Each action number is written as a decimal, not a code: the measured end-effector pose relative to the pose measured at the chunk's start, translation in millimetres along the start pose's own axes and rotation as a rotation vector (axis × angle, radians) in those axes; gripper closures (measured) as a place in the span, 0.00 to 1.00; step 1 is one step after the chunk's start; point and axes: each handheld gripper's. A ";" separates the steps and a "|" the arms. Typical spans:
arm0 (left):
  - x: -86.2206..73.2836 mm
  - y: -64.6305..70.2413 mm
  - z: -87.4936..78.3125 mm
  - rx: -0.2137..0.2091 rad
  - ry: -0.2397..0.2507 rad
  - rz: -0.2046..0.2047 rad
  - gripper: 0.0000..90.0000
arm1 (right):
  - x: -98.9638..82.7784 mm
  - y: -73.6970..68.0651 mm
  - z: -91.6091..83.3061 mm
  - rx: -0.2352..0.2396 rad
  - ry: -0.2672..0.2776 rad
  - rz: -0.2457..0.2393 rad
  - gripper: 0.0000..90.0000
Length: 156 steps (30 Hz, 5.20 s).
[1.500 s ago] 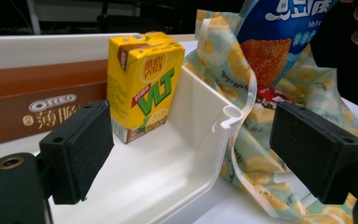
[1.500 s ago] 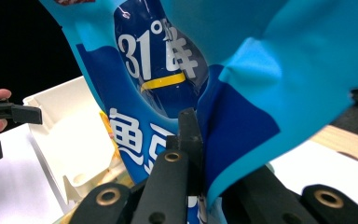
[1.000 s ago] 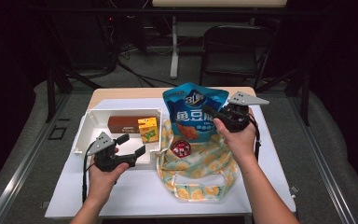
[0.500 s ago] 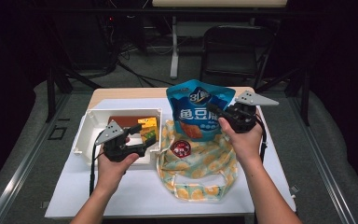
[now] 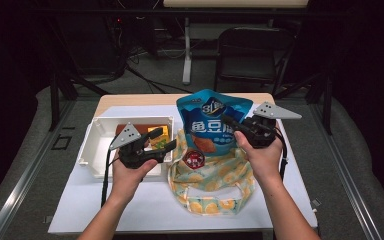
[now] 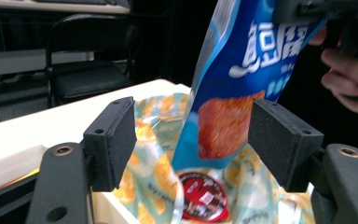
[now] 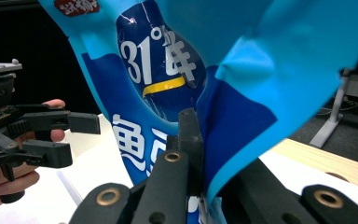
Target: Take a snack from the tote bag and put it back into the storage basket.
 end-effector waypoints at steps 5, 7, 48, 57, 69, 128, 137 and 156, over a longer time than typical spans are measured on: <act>5.5 5.6 5.8 -0.019 0.011 0.012 0.40 | -2.7 -4.0 0.0 0.006 -0.005 -0.001 1.00; 7.5 8.8 8.1 -0.012 0.015 0.032 0.40 | -3.2 -5.5 -0.2 0.012 -0.003 0.000 1.00; 31.1 28.4 23.9 -0.108 -0.005 -0.001 1.00 | -10.8 -55.1 4.7 0.072 0.020 -0.064 0.90; 36.6 21.1 8.8 -0.105 0.006 0.002 1.00 | -15.1 -57.5 -10.0 0.068 0.038 -0.091 0.40; 40.5 7.8 -14.5 -0.070 0.023 0.000 1.00 | -77.0 -32.1 -33.3 -0.001 -0.037 0.012 0.27; -3.9 -151.8 -121.1 0.268 -0.063 -0.054 1.00 | -133.8 -14.0 -46.8 -0.120 -0.140 0.067 0.29; -11.4 -171.8 -115.0 0.265 -0.065 -0.078 1.00 | -134.8 -13.2 -46.7 -0.123 -0.142 0.071 0.29; -27.4 -184.5 -113.8 0.297 -0.055 -0.109 0.74 | -137.5 -12.1 -45.2 -0.124 -0.153 0.070 0.29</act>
Point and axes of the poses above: each handheld gripper's, and its own axes: z roughly forward along the jaws, x roughly out of its top, y roughly to its right, and after that the axes turned 4 degrees about y, right-handed
